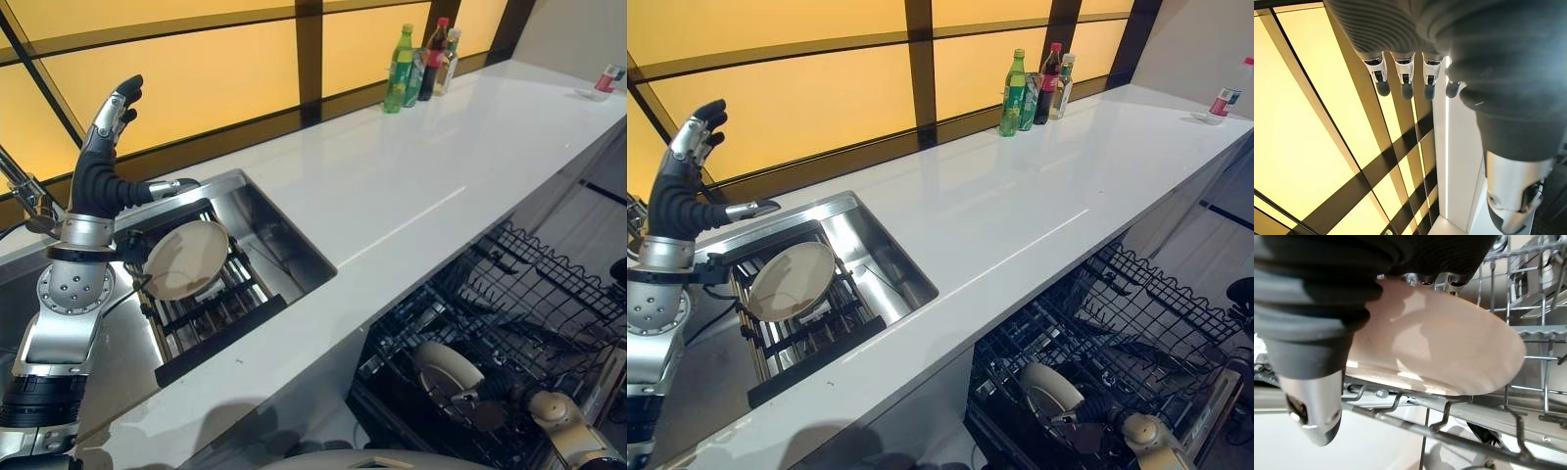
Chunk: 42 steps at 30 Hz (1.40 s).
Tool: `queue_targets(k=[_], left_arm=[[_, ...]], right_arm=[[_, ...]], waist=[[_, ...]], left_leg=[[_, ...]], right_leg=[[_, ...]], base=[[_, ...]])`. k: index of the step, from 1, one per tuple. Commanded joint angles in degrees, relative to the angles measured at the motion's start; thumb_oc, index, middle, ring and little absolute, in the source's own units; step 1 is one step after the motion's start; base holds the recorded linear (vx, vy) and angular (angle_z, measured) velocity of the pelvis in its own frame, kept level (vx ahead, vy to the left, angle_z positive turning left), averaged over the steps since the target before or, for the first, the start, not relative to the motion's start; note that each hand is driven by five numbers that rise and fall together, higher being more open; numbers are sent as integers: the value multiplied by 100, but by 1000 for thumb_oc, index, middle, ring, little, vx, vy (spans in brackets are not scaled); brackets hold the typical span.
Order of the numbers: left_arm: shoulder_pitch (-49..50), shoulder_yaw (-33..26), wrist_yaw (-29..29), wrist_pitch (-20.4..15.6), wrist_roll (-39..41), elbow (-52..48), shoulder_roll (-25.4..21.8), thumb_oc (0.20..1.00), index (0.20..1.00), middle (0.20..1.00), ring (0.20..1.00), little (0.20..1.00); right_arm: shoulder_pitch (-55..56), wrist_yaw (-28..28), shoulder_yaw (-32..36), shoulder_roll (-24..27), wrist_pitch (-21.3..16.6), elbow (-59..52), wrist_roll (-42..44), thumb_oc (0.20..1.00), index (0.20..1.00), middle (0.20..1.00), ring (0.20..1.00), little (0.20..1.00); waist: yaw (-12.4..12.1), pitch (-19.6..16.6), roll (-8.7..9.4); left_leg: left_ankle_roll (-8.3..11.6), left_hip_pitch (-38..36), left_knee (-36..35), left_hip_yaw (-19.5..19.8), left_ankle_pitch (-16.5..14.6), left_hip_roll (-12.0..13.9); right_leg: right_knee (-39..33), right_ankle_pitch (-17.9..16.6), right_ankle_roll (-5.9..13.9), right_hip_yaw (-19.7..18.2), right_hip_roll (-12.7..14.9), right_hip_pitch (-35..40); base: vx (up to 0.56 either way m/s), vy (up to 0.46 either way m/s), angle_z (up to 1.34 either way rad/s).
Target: Pick up plates and place into dishwasher.
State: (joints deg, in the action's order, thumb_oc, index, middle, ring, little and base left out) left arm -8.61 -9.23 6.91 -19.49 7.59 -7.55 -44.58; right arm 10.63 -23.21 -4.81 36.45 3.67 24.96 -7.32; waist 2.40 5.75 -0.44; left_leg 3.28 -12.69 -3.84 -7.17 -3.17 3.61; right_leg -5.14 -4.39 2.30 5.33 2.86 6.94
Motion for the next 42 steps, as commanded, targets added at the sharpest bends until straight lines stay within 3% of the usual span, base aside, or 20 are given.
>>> queue_targets(k=[1, 11, 16, 21, 26, 30, 33, 42], left_arm=[[-116, -222, -27, -291, 76, 300, -260, 1000, 1000, 1000, 1000, 1000], [403, -529, 1, 97, -272, 778, -130, 1000, 1000, 1000, 1000, 1000], [703, -723, 2, 238, -826, 902, -134, 1000, 1000, 1000, 1000, 1000], [808, -594, -663, 614, -881, 1037, -185, 1000, 1000, 1000, 1000, 1000], [869, -494, -1042, 734, -603, 1006, -127, 1000, 1000, 1000, 1000, 1000], [956, -387, -1385, 828, -363, 968, -27, 1000, 1000, 1000, 1000, 1000], [1011, -197, -1533, 820, -442, 969, 156, 1000, 1000, 1000, 1000, 1000], [959, 189, -2102, 1210, -169, 865, 204, 1000, 1000, 1000, 1000, 1000]], right_arm=[[-297, -37, 302, 311, -180, -491, 620, 1000, 1000, 1000, 1000, 1000], [-325, 96, 1383, 590, -471, -1720, 779, 1000, 1000, 1000, 1000, 1000], [-334, 99, 1800, 719, -521, -2270, 783, 1000, 1000, 1000, 1000, 1000], [-419, 185, 2014, 869, -469, -2528, 688, 1000, 1000, 1000, 1000, 1000], [-431, 387, 2138, 990, -389, -2538, 311, 1000, 1000, 1000, 1000, 1000], [-515, 1345, 2439, 1098, -808, -2781, 721, 1000, 1000, 1000, 1000, 1000], [-744, 2102, 2631, 875, -1148, -3274, 1081, 1000, 1000, 1000, 1000, 1000], [-1027, 3215, 2749, 736, -2005, -4063, 876, 1000, 1000, 1000, 1000, 1000]], waist=[[183, -160, 146], [289, -198, 91], [316, -206, 58], [331, -158, 41], [334, -127, 52], [344, -85, 39], [349, -58, -42], [317, -113, -209]], left_leg=[[-132, 547, 211, 97, 82, -90], [-53, 575, 134, 41, 180, 13], [35, 654, 171, 1, 264, 136], [119, 758, 297, -33, 311, 240], [157, 841, 431, -67, 316, 303], [166, 898, 536, -56, 312, 337], [149, 896, 524, -31, 292, 328], [132, 871, 454, -19, 265, 248]], right_leg=[[839, 889, 92, -175, -40, -63], [763, 900, 32, -256, -173, -112], [734, 914, -26, -291, -250, -151], [701, 895, -68, -297, -277, -191], [653, 853, -89, -304, -278, -203], [650, 829, -105, -331, -274, -214], [706, 863, -109, -363, -275, -259], [688, 876, -45, -362, -196, -289]], base=[[-41, -6, 2], [-35, -9, 0], [-28, -41, -5], [-45, -39, 0], [-41, -29, 0], [-16, -12, -1], [-15, 35, -1], [-7, 78, 0]])
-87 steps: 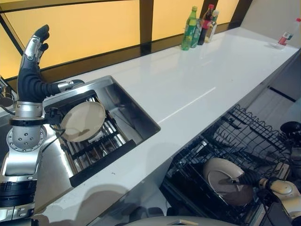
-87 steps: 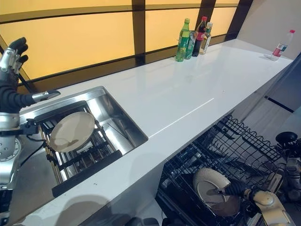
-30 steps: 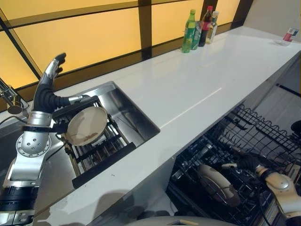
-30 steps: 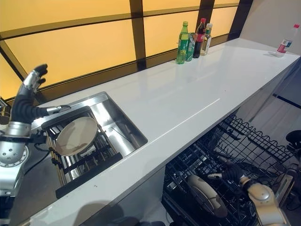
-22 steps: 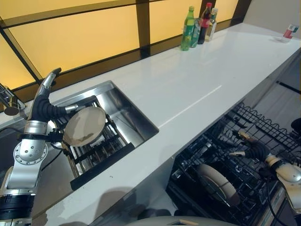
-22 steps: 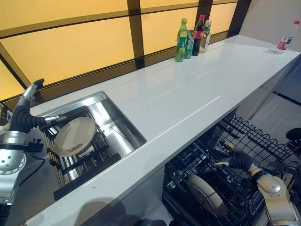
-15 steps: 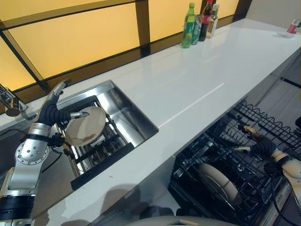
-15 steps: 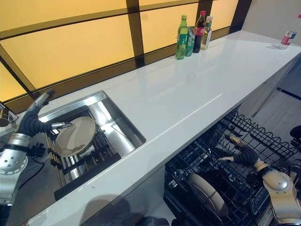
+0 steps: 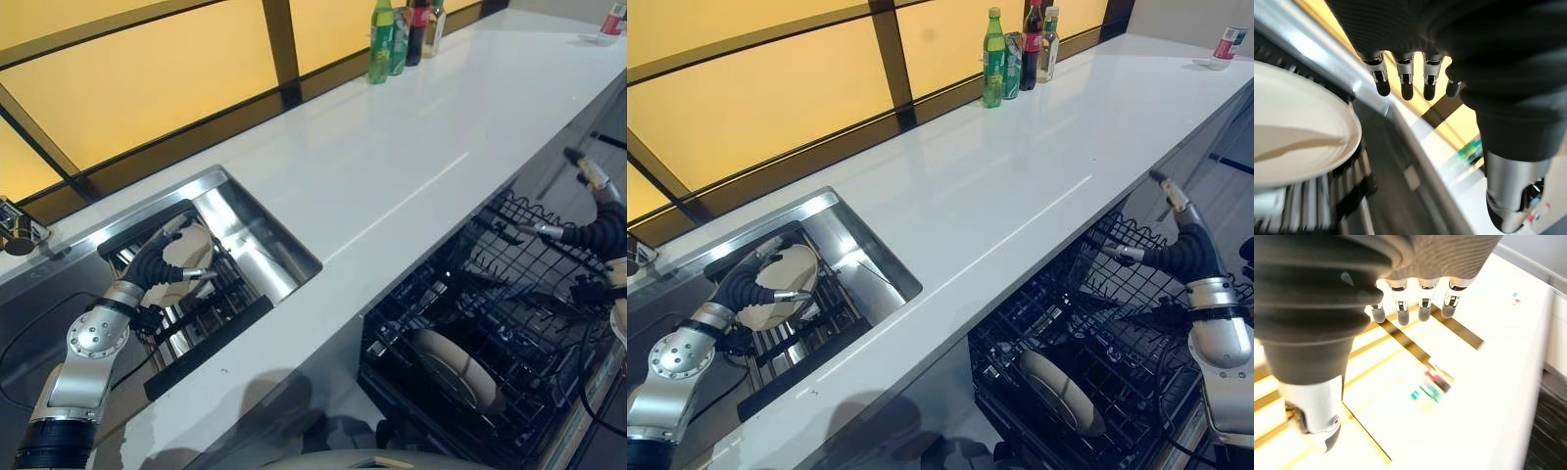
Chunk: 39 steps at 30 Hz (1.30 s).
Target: Pick up plates and place into dishwasher.
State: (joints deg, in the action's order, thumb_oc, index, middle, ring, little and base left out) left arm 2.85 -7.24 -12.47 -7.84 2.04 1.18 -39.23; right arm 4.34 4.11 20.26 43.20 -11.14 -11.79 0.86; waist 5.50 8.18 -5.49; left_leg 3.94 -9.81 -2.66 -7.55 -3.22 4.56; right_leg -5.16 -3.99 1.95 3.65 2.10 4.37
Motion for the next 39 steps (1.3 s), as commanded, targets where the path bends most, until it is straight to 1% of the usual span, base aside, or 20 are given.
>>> queue_targets(k=[1, 3, 5, 8, 11, 14, 17, 18, 19, 20, 21, 23, 27, 30, 35, 36, 39], left_arm=[[-189, 34, -232, 101, 400, -14, -349, 1000, 1000, 1000, 1000, 1000], [-186, 123, -330, 246, 464, -60, -397, 1000, 1000, 1000, 1000, 1000], [-174, 167, -386, 328, 471, -72, -429, 1000, 1000, 1000, 1000, 1000], [-128, 218, -242, 387, 242, -121, -459, 1000, 1000, 1000, 1000, 1000], [-130, 231, 295, 471, -383, -9, -533, 1000, 1000, 1000, 1000, 1000], [-170, 215, 735, 594, -763, 159, -547, 1000, 1000, 1000, 1000, 1000], [-161, 231, 1080, 704, -1159, 254, -423, 1000, 1000, 1000, 1000, 1000], [-127, 254, 1347, 710, -1565, 309, -359, 1000, 1000, 1000, 1000, 1000], [-112, 299, 1548, 711, -1802, 379, -335, 1000, 1000, 1000, 1000, 1000], [-113, 344, 1673, 697, -1866, 465, -318, 1000, 1000, 1000, 1000, 1000], [-124, 431, 1807, 712, -2018, 530, -254, 1000, 1000, 1000, 1000, 1000], [-151, 672, 1971, 792, -2229, 604, -103, 1000, 1000, 1000, 1000, 1000], [-247, 1381, 1893, 874, -2280, 756, 239, 1000, 1000, 1000, 1000, 1000], [-338, 1766, 1747, 889, -2153, 791, 372, 1000, 1000, 1000, 1000, 1000], [-369, 1983, 1565, 815, -2076, 724, 332, 1000, 1000, 1000, 1000, 1000], [-360, 2022, 1553, 808, -2083, 697, 295, 1000, 1000, 1000, 1000, 1000], [-325, 2070, 1671, 875, -2129, 602, 190, 1000, 1000, 1000, 1000, 1000]], right_arm=[[-434, 555, 237, 77, -551, -437, 65, 1000, 1000, 1000, 1000, 1000], [-517, 703, 228, 123, -605, -541, 122, 1000, 1000, 1000, 1000, 1000], [-581, 729, 194, 163, -571, -646, 176, 1000, 1000, 1000, 1000, 1000], [-642, 668, 102, 205, -633, -802, 200, 1000, 1000, 1000, 1000, 1000], [-728, 648, -39, 267, -659, -921, 199, 1000, 1000, 1000, 1000, 1000], [-846, 604, -157, 292, -592, -1002, 224, 1000, 1000, 1000, 1000, 1000], [-947, 571, -207, 273, -536, -1066, 224, 1000, 1000, 1000, 1000, 1000], [-977, 572, -213, 274, -516, -1115, 239, 1000, 1000, 1000, 1000, 1000], [-1013, 574, -233, 268, -503, -1149, 255, 1000, 1000, 1000, 1000, 1000], [-1051, 579, -257, 253, -501, -1175, 264, 1000, 1000, 1000, 1000, 1000], [-1094, 596, -289, 243, -499, -1202, 283, 1000, 1000, 1000, 1000, 1000], [-1132, 618, -355, 182, -532, -1234, 263, 1000, 1000, 1000, 1000, 1000], [-1197, 657, -533, 65, -498, -1323, 201, 1000, 1000, 1000, 1000, 1000], [-1245, 706, -656, 30, -443, -1337, 132, 1000, 1000, 1000, 1000, 1000], [-1113, 726, -695, -59, -470, -1422, 112, 1000, 1000, 1000, 1000, 1000], [-1074, 734, -710, -73, -485, -1437, 105, 1000, 1000, 1000, 1000, 1000], [-954, 762, -696, -48, -543, -1470, 118, 1000, 1000, 1000, 1000, 1000]], waist=[[-3, -362, 284], [-34, -376, 269], [-63, -391, 263], [-103, -399, 258], [-145, -415, 264], [-193, -434, 303], [-234, -433, 352], [-239, -428, 367], [-240, -420, 377], [-239, -407, 390], [-233, -411, 406], [-225, -401, 427], [-191, -364, 456], [-148, -352, 456], [-66, -293, 419], [-44, -285, 403], [6, -222, 381]], left_leg=[[66, 576, 329, 24, 271, 145], [63, 558, 315, 46, 263, 125], [61, 545, 314, 65, 249, 112], [52, 544, 327, 101, 235, 84], [43, 531, 321, 124, 227, 59], [28, 526, 332, 149, 209, 36], [20, 520, 324, 175, 197, 25], [18, 517, 318, 179, 194, 24], [19, 517, 316, 181, 194, 24], [15, 554, 325, 171, 247, 26], [12, 519, 304, 172, 184, 23], [2, 523, 292, 158, 181, 21], [-37, 529, 264, 125, 208, 5], [-65, 511, 243, 83, 194, -1], [-95, 485, 239, -3, 174, -1], [-100, 446, 227, -11, 118, -3], [-112, 437, 259, -54, 108, 3]], right_leg=[[688, 833, -6, -183, -114, -30], [687, 830, 3, -155, -100, -29], [691, 832, 12, -125, -84, -26], [700, 831, 13, -96, -63, -23], [690, 834, 14, -71, -51, 2], [686, 840, 13, -39, -40, 29], [683, 831, 12, -5, -40, 39], [681, 825, 11, 0, -45, 38], [687, 820, 12, 2, -47, 31], [696, 764, 7, 7, -46, -10], [684, 812, 17, 2, -48, 13], [663, 784, 23, -7, -53, 3], [644, 719, 44, -33, -64, -27], [653, 717, 67, -56, -71, -50], [671, 701, 105, -94, -68, -86], [669, 748, 124, -103, -65, -65], [686, 741, 139, -136, -61, -78]], base=[[8, 60, 3], [2, 47, 5], [4, 39, 5], [8, 44, 4], [31, 42, 7], [52, 24, 4], [55, 6, 2], [55, 4, 7], [9, 1, 10], [43, -1, 9], [42, -10, 5], [64, -19, 5], [23, -33, 3], [56, -37, -1], [51, -23, -7], [68, -8, -10], [58, -10, -5]])
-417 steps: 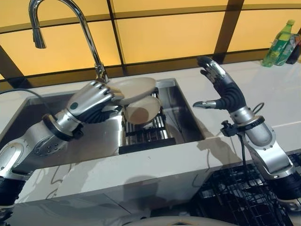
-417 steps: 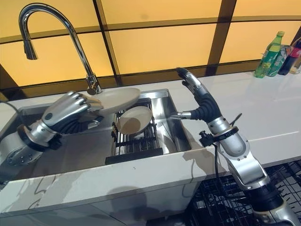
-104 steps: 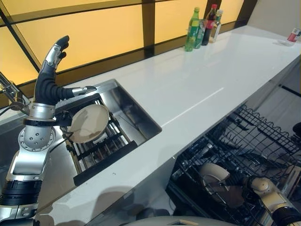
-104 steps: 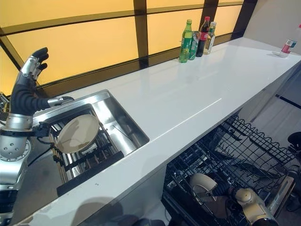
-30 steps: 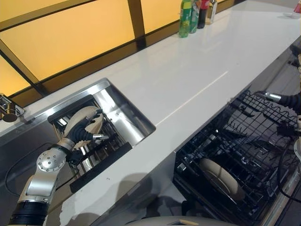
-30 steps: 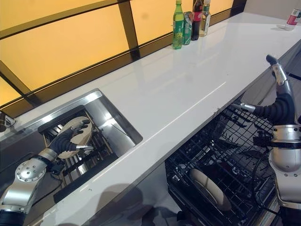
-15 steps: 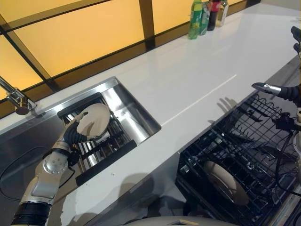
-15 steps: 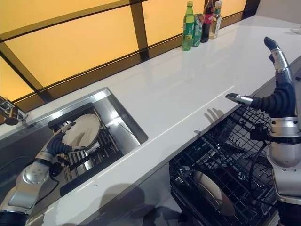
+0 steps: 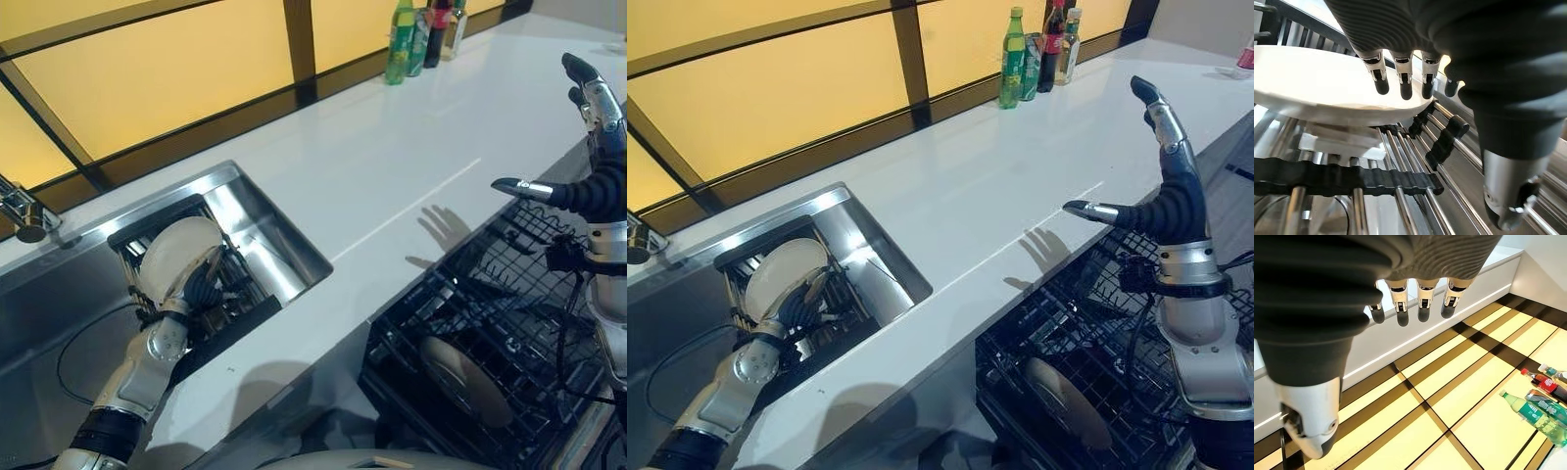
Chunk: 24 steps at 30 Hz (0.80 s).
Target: Pick up plates and place into dishwasher.
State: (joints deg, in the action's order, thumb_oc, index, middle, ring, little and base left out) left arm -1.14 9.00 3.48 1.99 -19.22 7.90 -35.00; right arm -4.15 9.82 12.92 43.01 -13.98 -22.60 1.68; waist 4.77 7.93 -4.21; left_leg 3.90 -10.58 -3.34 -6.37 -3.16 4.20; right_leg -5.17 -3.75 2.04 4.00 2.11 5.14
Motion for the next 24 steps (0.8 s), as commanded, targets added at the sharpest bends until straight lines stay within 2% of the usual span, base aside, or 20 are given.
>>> queue_targets(k=[1, 4, 14, 18, 24], left_arm=[[75, 439, 130, -101, 2, -60, -258, 1000, 1000, 1000, 1000, 1000], [68, 394, 332, -54, -50, -22, -320, 1000, 1000, 1000, 1000, 1000], [146, 106, 1613, 432, -817, 290, -148, 1000, 1000, 1000, 1000, 1000], [215, 17, 1938, 589, -1151, 343, -54, 1000, 1000, 1000, 1000, 1000], [360, 4, 2237, 843, -1229, 504, 69, 1000, 1000, 1000, 1000, 1000]], right_arm=[[-78, 196, 43, -23, -283, -388, 46, 1000, 1000, 1000, 1000, 1000], [-37, 180, 94, 24, -302, -374, 97, 1000, 1000, 1000, 1000, 1000], [36, 147, 154, 23, -302, -386, 85, 1000, 1000, 1000, 1000, 1000], [63, 138, 173, -21, -289, -409, 61, 1000, 1000, 1000, 1000, 1000], [148, 138, 162, -91, -269, -451, 30, 1000, 1000, 1000, 1000, 1000]], waist=[[92, -176, 247], [120, -119, 234], [88, 15, 264], [45, 28, 302], [-3, 26, 360]], left_leg=[[-109, 505, 337, -180, 91, 38], [-112, 528, 380, -194, 85, 39], [-87, 642, 437, -148, 116, 51], [-72, 662, 442, -111, 122, 55], [-55, 667, 459, -78, 124, 71]], right_leg=[[696, 724, 136, -180, -58, -151], [713, 722, 134, -208, -52, -168], [727, 691, 124, -219, -28, -247], [722, 692, 118, -186, -22, -237], [746, 721, 113, -129, -14, -208]], base=[[42, -3, -5], [46, 1, -8], [28, 3, -4], [33, -4, 0], [55, -6, 2]])
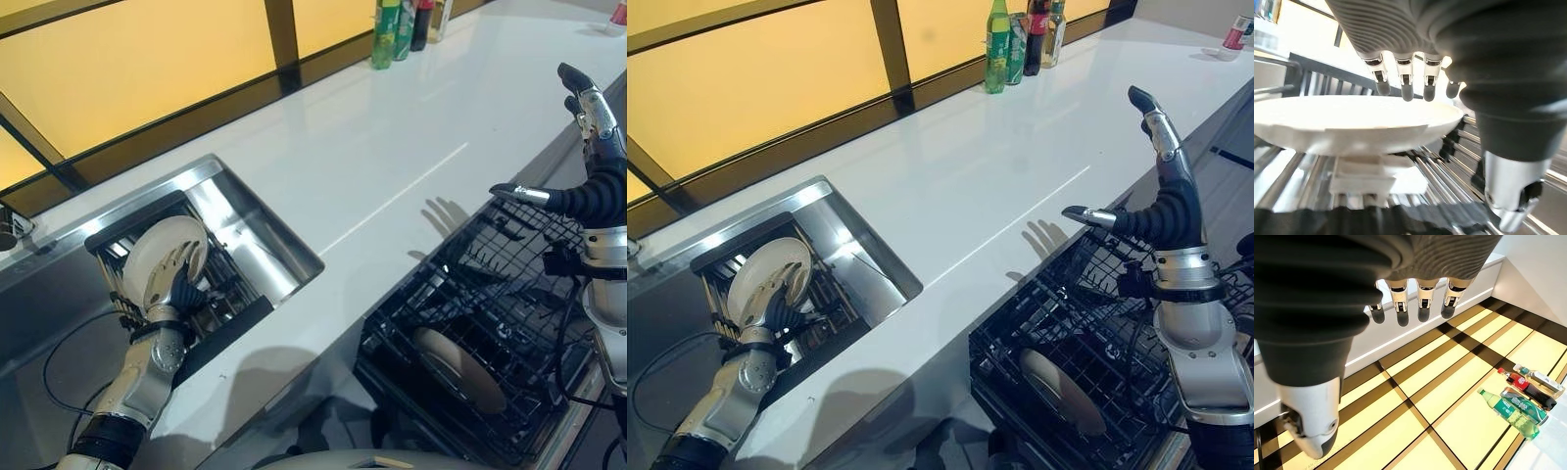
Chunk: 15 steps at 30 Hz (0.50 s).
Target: Pick up plates and place into dishwasher.
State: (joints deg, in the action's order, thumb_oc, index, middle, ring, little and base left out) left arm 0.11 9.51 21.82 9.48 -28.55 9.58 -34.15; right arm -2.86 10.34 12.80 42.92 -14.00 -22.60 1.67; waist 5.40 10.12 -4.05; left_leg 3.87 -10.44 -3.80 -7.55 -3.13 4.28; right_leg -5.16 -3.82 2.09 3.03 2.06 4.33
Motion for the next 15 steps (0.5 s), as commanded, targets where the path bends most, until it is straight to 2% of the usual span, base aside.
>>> queue_targets(k=[1, 15], left_arm=[[251, -40, 439, 128, -323, 374, 2, 1000, 1000, 1000, 1000, 1000], [327, -19, 938, 286, -102, 900, 186, 1000, 1000, 1000, 1000, 1000]], right_arm=[[34, 71, 180, -89, -263, -453, 36, 1000, 1000, 1000, 1000, 1000], [207, 77, 130, -74, -237, -495, -12, 1000, 1000, 1000, 1000, 1000]], waist=[[-69, -197, 350], [-63, -132, 404]], left_leg=[[-53, 651, 509, 47, 117, 63], [-72, 626, 596, 76, 90, 65]], right_leg=[[751, 733, 106, -29, -12, -123], [855, 772, 116, -45, 13, -104]], base=[[65, -1, 1], [60, 11, 0]])
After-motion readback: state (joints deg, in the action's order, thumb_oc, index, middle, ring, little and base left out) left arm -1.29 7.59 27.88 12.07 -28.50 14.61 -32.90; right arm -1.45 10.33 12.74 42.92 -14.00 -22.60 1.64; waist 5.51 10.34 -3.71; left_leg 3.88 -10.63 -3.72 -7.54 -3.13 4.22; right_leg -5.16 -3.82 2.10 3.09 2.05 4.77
